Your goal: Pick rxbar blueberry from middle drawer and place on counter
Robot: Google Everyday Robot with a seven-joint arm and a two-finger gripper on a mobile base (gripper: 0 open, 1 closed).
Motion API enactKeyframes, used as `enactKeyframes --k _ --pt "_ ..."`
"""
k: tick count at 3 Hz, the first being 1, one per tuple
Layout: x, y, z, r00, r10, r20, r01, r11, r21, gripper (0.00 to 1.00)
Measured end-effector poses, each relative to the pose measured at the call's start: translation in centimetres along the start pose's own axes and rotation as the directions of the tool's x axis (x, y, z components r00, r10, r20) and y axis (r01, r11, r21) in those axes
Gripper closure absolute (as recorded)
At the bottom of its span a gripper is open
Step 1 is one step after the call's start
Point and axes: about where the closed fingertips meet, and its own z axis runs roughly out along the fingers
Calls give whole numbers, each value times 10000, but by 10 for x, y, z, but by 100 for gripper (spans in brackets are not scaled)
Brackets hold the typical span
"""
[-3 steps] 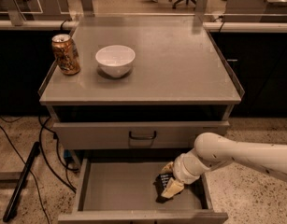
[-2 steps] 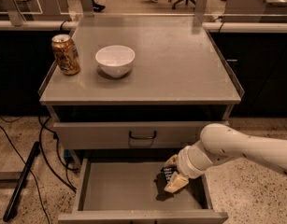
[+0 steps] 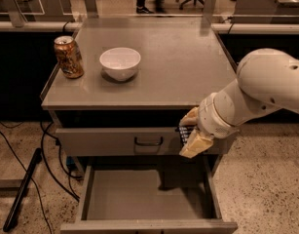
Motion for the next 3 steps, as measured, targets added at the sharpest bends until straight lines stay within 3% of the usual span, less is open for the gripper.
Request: enactKeyframes --k 1,3 --pt "0 0 0 10000 0 -1 0 10000 4 100" --pt "-19 -33 -43 9985 545 46 -545 9985 12 100"
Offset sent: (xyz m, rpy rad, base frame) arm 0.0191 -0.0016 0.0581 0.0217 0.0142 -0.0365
